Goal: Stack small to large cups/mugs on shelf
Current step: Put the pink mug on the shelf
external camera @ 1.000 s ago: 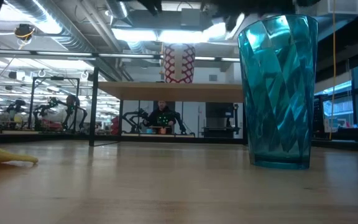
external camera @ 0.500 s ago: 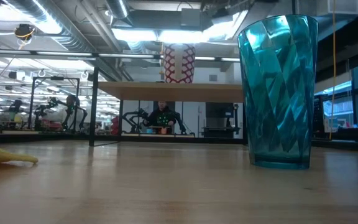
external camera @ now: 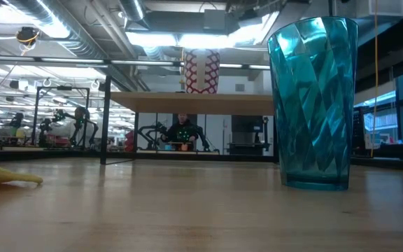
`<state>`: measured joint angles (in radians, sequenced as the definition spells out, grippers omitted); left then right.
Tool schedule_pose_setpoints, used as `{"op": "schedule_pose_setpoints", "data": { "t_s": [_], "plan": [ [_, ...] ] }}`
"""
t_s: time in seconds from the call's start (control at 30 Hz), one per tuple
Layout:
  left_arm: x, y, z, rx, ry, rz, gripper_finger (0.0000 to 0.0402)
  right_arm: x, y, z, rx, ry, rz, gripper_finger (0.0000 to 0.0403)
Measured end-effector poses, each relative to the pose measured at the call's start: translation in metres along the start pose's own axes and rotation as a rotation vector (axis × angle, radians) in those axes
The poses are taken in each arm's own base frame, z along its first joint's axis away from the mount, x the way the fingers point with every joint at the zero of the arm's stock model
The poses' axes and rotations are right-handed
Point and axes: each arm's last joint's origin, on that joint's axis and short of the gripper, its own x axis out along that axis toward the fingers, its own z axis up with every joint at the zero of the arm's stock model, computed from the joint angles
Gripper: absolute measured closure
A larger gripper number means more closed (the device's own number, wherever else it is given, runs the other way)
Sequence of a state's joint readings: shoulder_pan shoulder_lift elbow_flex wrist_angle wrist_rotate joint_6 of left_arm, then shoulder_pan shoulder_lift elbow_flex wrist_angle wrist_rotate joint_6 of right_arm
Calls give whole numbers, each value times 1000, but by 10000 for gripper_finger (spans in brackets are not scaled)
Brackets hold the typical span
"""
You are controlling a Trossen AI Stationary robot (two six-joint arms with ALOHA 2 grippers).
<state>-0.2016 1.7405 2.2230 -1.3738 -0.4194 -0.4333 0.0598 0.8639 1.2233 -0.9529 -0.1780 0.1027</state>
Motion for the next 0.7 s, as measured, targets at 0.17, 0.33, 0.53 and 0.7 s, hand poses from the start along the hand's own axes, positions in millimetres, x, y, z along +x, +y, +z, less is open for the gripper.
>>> {"op": "schedule_pose_setpoints", "data": {
  "t_s": [0.17, 0.33, 0.53, 0.7],
  "plan": [
    [0, -2, 3, 14, -36, -14, 327, -13, 16, 15, -89, 93, -34, 396],
    [-1, -5, 9, 50, -95, -37, 327, -11, 29, 19, -145, 304, -22, 392],
    [1, -2, 11, 51, -100, -31, 327, 12, 49, 11, -153, 616, 81, 391],
    [-1, -6, 8, 81, -90, -37, 327, 25, 69, 9, -94, 703, 94, 391]
  ]
}}
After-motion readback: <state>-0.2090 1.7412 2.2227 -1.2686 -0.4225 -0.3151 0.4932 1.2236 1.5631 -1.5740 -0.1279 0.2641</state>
